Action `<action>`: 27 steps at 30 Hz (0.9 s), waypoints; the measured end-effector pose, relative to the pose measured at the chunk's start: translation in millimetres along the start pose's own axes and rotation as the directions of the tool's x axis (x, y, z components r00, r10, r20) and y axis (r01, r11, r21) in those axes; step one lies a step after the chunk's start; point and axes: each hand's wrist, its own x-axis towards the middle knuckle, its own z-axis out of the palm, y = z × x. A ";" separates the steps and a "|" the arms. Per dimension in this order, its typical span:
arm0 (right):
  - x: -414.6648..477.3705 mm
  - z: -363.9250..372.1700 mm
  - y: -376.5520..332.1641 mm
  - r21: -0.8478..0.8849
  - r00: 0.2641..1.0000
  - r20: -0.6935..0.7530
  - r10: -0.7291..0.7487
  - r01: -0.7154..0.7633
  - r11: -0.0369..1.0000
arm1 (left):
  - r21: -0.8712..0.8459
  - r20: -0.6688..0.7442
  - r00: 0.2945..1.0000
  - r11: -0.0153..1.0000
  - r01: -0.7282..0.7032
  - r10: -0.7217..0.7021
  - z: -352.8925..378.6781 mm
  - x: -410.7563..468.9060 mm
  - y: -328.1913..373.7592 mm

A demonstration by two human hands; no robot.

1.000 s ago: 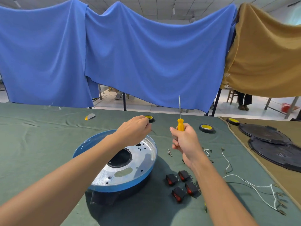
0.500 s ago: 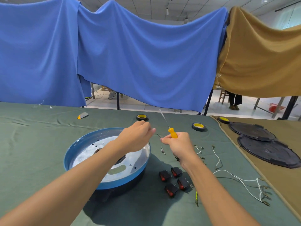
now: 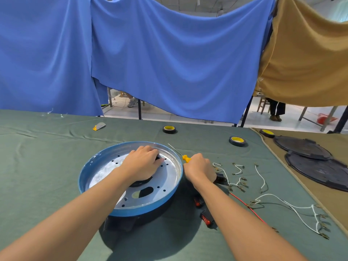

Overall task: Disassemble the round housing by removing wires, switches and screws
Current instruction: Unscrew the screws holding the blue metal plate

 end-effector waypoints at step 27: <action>-35.6 -52.3 -28.8 0.418 0.972 0.146 -0.186 0.109 0.902 | -0.190 0.126 0.982 0.968 0.164 -0.142 -37.5 -43.0 4.0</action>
